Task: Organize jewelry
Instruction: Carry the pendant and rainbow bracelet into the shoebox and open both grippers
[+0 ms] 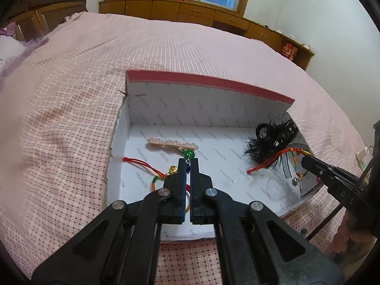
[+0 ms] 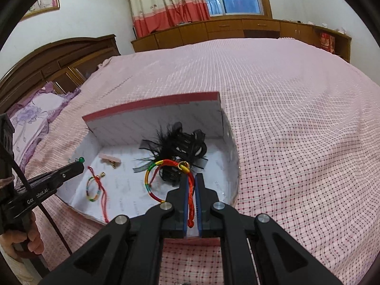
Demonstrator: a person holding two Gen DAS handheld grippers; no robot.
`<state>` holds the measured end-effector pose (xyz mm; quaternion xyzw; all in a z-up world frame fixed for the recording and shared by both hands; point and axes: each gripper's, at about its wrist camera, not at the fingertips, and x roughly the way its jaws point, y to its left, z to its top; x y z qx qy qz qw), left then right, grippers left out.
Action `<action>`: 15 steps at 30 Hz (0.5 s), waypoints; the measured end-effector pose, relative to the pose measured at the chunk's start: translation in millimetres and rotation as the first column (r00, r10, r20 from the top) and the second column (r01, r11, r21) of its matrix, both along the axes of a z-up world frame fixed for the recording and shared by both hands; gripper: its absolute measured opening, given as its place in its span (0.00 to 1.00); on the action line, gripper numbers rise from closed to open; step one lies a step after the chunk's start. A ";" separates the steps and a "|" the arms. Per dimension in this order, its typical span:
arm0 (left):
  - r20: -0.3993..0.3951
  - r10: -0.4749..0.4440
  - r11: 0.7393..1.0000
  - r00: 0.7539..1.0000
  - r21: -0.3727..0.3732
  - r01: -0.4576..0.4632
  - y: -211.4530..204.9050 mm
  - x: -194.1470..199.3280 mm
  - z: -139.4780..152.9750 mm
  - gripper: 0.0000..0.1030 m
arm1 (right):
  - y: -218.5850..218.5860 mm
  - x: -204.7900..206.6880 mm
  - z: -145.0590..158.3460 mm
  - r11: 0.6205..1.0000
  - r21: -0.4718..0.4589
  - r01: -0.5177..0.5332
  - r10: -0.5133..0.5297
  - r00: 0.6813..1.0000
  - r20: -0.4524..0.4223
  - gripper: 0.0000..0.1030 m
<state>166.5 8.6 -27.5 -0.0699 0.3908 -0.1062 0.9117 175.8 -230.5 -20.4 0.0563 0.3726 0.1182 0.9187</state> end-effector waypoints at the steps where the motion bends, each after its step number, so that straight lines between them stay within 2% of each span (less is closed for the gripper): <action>1: -0.007 -0.014 1.000 1.000 0.001 0.014 -1.5 0.4 -1.3 0.00 | 0.8 1.0 -1.5 1.000 0.000 -0.001 0.001 1.000 -0.003 0.07; 7: -0.016 -0.030 0.999 0.999 0.019 0.030 -8.5 -2.9 -2.2 0.00 | 0.6 2.5 -4.8 1.000 0.016 0.006 -0.006 1.000 -0.009 0.10; 8: -0.016 -0.030 0.999 0.999 0.023 0.031 -9.2 -3.5 -2.1 0.05 | -0.2 1.8 -3.8 1.000 0.019 0.007 -0.007 1.000 -0.006 0.15; 9: -0.014 -0.029 0.999 0.999 0.028 0.030 -10.0 -4.9 -1.4 0.15 | -0.8 -0.3 -1.7 1.000 0.026 0.004 -0.004 1.000 0.001 0.17; 11: -0.003 -0.026 0.999 1.000 0.030 0.026 -10.8 -10.3 2.2 0.22 | -1.9 -4.2 2.9 0.999 0.037 -0.002 0.001 1.000 0.013 0.18; 15: 0.004 -0.027 1.000 1.000 0.014 0.027 -9.5 -20.5 10.9 0.24 | -7.6 -16.3 13.8 0.998 0.058 -0.012 0.010 0.999 0.036 0.18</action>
